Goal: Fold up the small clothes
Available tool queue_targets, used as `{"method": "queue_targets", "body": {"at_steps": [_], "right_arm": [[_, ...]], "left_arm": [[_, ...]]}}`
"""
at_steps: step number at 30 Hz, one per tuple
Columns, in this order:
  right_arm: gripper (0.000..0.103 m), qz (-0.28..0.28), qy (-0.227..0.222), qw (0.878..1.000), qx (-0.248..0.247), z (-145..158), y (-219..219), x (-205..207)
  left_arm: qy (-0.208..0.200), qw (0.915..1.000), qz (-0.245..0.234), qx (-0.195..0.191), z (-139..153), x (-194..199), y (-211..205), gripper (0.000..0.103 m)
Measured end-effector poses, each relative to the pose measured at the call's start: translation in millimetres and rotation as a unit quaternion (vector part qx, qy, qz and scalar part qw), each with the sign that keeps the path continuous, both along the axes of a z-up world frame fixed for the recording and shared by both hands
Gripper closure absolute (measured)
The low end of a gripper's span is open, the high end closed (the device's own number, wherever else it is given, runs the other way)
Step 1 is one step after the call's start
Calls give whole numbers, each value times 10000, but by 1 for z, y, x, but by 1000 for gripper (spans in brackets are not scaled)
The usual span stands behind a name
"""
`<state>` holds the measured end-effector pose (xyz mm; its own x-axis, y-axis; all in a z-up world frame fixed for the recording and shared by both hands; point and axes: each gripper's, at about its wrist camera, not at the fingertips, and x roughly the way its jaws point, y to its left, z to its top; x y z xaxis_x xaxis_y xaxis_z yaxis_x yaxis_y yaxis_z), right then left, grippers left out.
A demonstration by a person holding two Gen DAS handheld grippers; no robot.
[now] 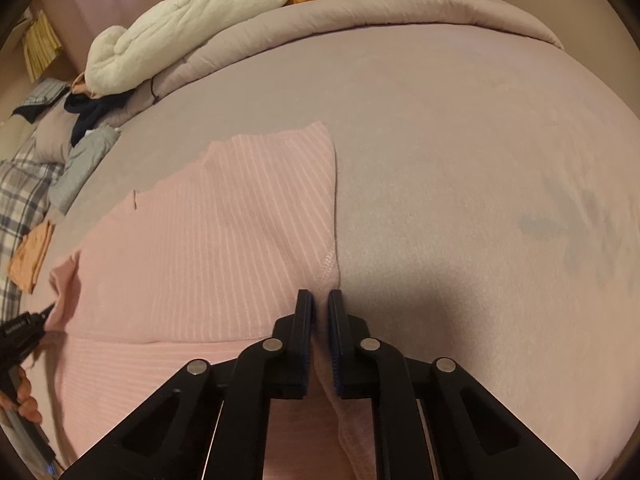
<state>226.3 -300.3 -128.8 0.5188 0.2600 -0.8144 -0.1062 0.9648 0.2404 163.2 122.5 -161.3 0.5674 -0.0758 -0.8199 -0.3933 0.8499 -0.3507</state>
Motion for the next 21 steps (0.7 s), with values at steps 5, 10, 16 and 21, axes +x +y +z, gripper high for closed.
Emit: {"method": "queue_targets", "body": {"at_steps": [5,10,16,21], "right_arm": [[95,33,-58,10000,-60,5,0,-1],[95,-25,-5,9999,-119,0,4,0],[95,11,-17,9999,-129,0,3,1],[95,7,-17,9999,-151,2,4,2]], "left_arm": [[-129,9988,-45,-475,15,-12,1,97],[-348,9949,-779,-529,42,-21,-39,94],[-271,9928,-1131,287,40,-20,-83,38],[-242,9862,-1307,991,22,-6,-92,39]]}}
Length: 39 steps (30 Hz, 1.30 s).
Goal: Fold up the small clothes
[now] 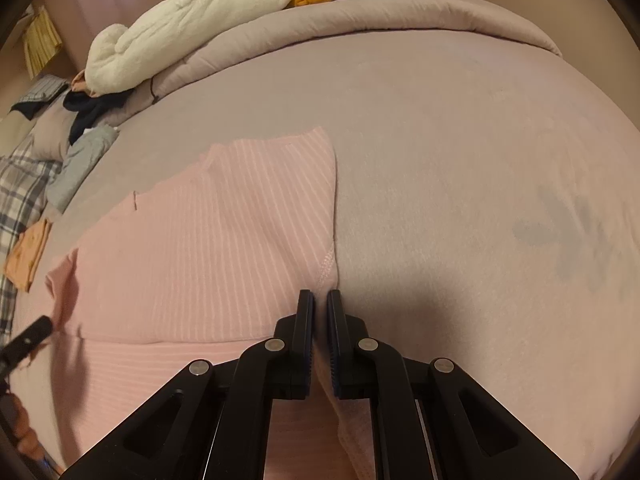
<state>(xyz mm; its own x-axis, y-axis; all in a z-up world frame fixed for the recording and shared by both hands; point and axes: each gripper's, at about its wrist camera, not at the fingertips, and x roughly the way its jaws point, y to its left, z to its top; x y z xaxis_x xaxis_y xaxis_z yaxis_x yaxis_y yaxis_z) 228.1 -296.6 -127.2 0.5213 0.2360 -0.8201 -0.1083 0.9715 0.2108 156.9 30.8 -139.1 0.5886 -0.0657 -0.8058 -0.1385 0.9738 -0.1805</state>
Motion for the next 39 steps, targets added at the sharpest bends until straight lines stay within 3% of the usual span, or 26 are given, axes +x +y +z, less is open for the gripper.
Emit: {"method": "queue_targets", "body": {"at_steps": [2,7,13,14,15,21,25,30,36,38,39], "right_arm": [[95,3,2,10000,11,1,0,0],[95,11,9,10000,-4,1,1,0],[95,31,34,10000,-1,0,-1,2],[95,28,40,10000,13,0,0,2],[95,21,45,10000,24,-1,0,2],[95,22,-15,10000,3,3,0,1],[95,-4,24,10000,-54,0,1,4],[95,-8,45,9999,-123,-2,3,5],[95,-44,71,9997,-238,-1,5,7],[95,-59,9,9996,-273,5,4,3],[95,-80,-54,9996,-267,10,3,2]], "left_arm": [[101,9998,140,35,-9,9,11,40],[68,9984,559,53,-11,24,41,58],[146,9958,690,-585,-24,32,71,85],[120,9951,642,-737,-23,30,72,95],[98,9933,645,-956,-22,29,75,96],[-106,9854,849,-1471,4,12,79,97],[26,9855,1126,-1265,1,12,93,97],[221,9797,1237,-1562,-22,9,105,96],[14,9799,1269,-1538,-2,-5,110,97],[-205,9795,1340,-1489,17,-18,116,91],[-328,9786,1434,-1440,29,-28,120,80]]}}
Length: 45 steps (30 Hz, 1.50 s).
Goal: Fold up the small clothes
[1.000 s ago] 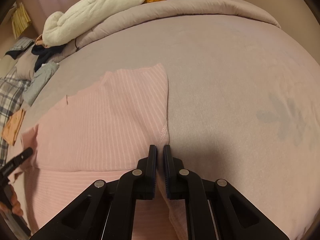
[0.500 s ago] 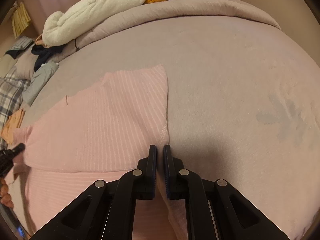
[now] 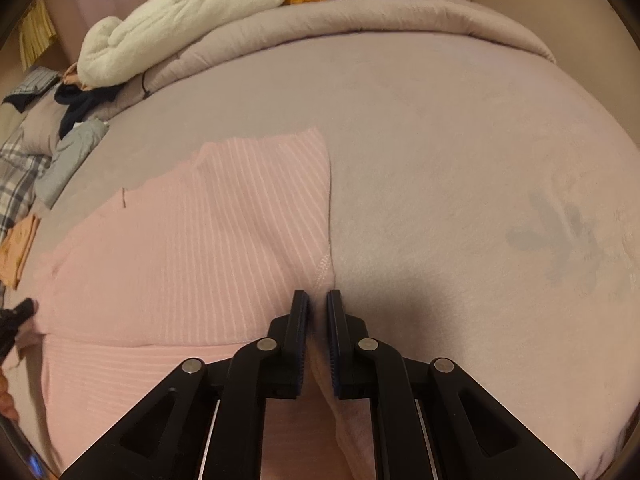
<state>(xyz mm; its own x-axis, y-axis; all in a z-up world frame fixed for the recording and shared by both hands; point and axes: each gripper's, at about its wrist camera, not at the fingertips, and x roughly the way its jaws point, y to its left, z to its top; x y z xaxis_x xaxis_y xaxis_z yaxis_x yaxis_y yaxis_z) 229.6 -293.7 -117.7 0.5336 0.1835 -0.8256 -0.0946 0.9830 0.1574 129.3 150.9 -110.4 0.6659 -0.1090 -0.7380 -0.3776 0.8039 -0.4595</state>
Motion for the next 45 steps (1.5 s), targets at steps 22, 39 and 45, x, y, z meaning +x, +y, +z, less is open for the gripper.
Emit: {"method": "queue_targets", "body": {"at_steps": [22,39,45], "right_arm": [[16,458,-1258,9863,960,96,17,-45],[16,650,-1012,9877,1000,87,47,-46],[16,685,-1021,9872,1018,88,51,-47]], "left_arm": [[63,9565,2895,-360,-30,-112,148,16],[-369,9490,2931,-1104,-59,-95,177,99],[-776,9653,2395,-688,-15,-81,139,99]]}}
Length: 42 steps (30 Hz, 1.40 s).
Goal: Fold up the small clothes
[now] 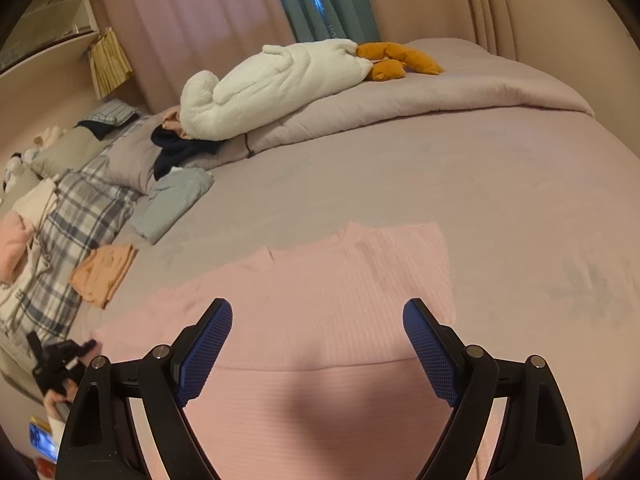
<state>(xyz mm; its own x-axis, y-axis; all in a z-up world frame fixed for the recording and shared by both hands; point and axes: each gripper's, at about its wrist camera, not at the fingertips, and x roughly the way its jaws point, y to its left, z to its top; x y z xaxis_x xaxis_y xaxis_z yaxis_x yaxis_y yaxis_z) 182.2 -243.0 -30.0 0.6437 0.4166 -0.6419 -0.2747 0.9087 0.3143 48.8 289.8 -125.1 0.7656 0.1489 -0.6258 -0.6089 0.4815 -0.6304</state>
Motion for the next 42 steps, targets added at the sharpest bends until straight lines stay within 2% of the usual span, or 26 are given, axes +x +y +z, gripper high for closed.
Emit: {"method": "queue_targets", "body": {"at_steps": [4,7,14,17,24,30,34,37,42], "right_arm": [[16,-9,-55,10000,40,2,0,-3],[16,18,-98,9999,140,3,-3,-7],[16,-78,-100,9995,306,1,-16,-7],[16,-156,-69,9991,397,-1,-24,-7],[16,-318,44,9986,430,-9,-38,-6],[16,-464,139,9978,453,-16,-49,-4],[16,-513,227,9973,476,-23,-54,-2],[16,-532,294,9971,467,-27,-58,1],[16,-580,390,9965,458,-33,-62,3]], "left_arm": [[-111,9976,-484,480,36,17,-41,99],[-171,9938,-822,723,52,29,-70,99],[-274,9806,-1658,1004,73,57,-136,99],[-223,9722,-2053,1103,75,72,-166,99],[57,9520,-2805,1224,58,102,-226,99],[453,9321,-3380,1223,25,122,-272,99],[721,9221,-3608,1199,3,133,-289,99],[878,9165,-3713,1200,-9,138,-295,99],[1068,9121,-3766,1222,-19,143,-302,99]]}}
